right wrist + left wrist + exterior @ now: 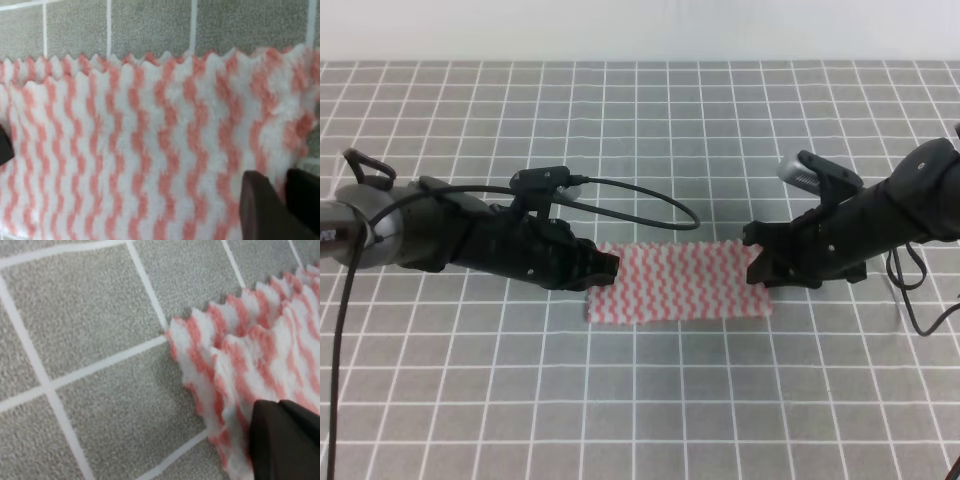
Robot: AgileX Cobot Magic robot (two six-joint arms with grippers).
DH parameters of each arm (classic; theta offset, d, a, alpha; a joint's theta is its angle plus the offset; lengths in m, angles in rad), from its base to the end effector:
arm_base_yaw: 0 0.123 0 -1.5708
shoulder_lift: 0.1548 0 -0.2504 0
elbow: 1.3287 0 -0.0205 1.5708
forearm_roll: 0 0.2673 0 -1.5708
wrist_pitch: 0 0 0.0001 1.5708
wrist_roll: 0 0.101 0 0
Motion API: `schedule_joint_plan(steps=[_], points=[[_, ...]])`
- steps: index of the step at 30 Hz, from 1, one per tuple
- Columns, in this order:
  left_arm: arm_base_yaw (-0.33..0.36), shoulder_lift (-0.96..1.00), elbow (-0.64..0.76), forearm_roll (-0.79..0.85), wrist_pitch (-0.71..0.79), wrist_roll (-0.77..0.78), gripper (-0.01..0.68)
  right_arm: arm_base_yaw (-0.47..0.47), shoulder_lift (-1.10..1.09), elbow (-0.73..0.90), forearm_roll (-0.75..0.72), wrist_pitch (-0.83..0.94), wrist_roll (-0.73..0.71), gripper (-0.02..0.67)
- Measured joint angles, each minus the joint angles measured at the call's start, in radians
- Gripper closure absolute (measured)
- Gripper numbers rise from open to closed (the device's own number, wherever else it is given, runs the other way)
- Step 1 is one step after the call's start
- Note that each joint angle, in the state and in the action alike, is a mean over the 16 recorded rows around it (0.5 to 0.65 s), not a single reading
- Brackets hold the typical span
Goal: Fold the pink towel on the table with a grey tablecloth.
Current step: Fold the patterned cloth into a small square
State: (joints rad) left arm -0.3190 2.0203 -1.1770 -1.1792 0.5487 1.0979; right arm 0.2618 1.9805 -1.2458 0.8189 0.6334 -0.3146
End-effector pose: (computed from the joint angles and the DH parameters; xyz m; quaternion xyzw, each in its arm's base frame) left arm 0.3642 -0.1717 0.0869 0.2082 0.9065 -0.2823 0.2350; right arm 0.3748 0.1457 0.1080 0.0138 0.9508 0.2759 0.1399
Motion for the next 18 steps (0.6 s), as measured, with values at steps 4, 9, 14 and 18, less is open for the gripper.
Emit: schedule_joint_plan(steps=[4, 9, 14, 18], points=[[0.000, 0.000, 0.000, 0.000, 0.000, 0.000, 0.673, 0.000, 0.001, 0.000, -0.006, -0.005, 0.001, 0.642], [0.000, 0.000, -0.001, -0.002, 0.000, 0.000, 0.673, 0.000, 0.000, 0.000, -0.014, -0.005, 0.001, 0.645], [0.000, 0.000, -0.001, -0.002, 0.001, 0.000, 0.673, 0.000, -0.001, -0.001, -0.010, -0.003, -0.006, 0.648], [0.000, 0.000, -0.002, -0.004, 0.000, 0.000, 0.673, 0.000, -0.002, -0.005, 0.007, 0.003, -0.019, 0.649]])
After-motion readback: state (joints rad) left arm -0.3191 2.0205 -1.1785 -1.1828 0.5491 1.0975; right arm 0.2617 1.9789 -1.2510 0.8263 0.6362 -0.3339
